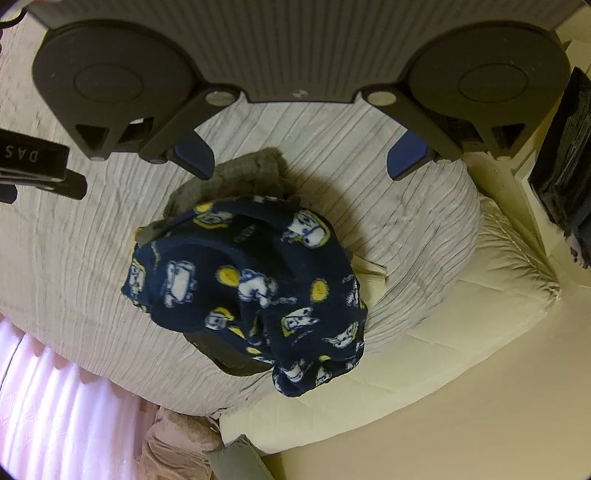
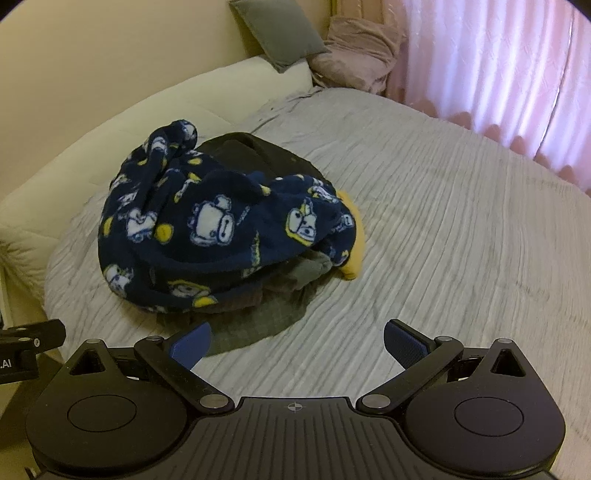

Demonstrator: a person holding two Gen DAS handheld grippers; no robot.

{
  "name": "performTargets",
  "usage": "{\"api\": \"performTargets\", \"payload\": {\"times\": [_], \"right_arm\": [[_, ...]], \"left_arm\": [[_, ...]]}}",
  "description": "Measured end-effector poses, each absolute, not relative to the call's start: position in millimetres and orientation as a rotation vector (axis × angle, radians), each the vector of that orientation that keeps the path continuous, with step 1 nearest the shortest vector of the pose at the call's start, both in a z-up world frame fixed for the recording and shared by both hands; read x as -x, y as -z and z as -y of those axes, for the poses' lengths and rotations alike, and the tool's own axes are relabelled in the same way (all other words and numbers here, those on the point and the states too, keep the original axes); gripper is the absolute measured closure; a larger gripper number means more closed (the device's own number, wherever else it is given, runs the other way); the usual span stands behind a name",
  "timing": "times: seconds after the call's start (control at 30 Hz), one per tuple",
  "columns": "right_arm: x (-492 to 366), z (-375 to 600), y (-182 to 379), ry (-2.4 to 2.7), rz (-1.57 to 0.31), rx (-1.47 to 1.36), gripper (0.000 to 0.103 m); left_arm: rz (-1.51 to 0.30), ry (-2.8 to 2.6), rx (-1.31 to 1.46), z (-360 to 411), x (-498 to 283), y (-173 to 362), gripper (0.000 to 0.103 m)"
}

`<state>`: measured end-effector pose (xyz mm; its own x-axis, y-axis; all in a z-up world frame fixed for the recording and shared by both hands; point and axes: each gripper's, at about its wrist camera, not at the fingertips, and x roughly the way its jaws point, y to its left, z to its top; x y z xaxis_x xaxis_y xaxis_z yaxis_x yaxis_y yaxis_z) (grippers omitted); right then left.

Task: Fold clothes
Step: 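Grasp the navy fleece pants with both grippers and lift them off the pile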

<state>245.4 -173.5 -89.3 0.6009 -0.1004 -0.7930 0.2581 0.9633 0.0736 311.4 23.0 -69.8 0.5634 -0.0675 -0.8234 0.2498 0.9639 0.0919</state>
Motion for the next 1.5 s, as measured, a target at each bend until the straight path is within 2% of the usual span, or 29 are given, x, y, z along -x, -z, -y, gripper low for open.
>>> {"api": "performTargets", "payload": {"times": [0.17,0.43,0.7,1.17,1.2,1.23,1.27,1.3,1.33,1.37,1.43,1.5], "right_arm": [[-266.3,171.7,95.5,0.227,-0.901,-0.240,0.000],[-299.2,190.6,117.2,0.224,-0.899,-0.512,0.000],[-327.4,224.8,145.1,0.250,-0.874,-0.875,0.000],[-383.8,271.7,190.1,0.278,-0.807,-1.265,0.000],[-388.6,271.7,192.6,0.277,-0.820,-1.265,0.000],[-392.8,271.1,194.5,0.268,-0.833,-1.259,0.000],[-397.1,270.5,196.3,0.259,-0.846,-1.252,0.004],[-400.5,268.4,196.8,0.245,-0.858,-1.231,0.037],[-402.2,267.1,196.0,0.212,-0.862,-1.216,0.057],[-404.2,265.6,195.9,0.208,-0.880,-1.206,0.082],[-404.9,263.0,189.0,0.210,-0.907,-1.148,0.091],[-399.6,260.7,174.2,0.206,-0.879,-1.073,0.095]], "left_arm": [[-0.967,0.224,-0.198,-35.8,-341.7,76.9,0.004],[-0.979,0.294,-0.139,-50.6,-393.0,88.5,0.005],[-1.053,0.362,0.065,-60.3,-456.3,113.1,0.005],[-1.161,0.267,0.403,-80.9,-544.3,177.3,0.007],[-1.172,0.262,0.422,-82.3,-547.2,182.3,0.008],[-1.178,0.269,0.441,-83.0,-548.4,184.9,0.018],[-1.177,0.285,0.459,-83.4,-548.3,185.5,0.026],[-1.176,0.300,0.478,-83.9,-548.3,186.1,0.040],[-1.166,0.309,0.478,-83.4,-546.6,183.8,0.052],[-1.150,0.313,0.462,-82.2,-543.5,178.9,0.057],[-1.111,0.318,0.429,-80.6,-536.6,167.0,0.078],[-1.060,0.324,0.397,-81.1,-528.0,149.5,0.091]]}}
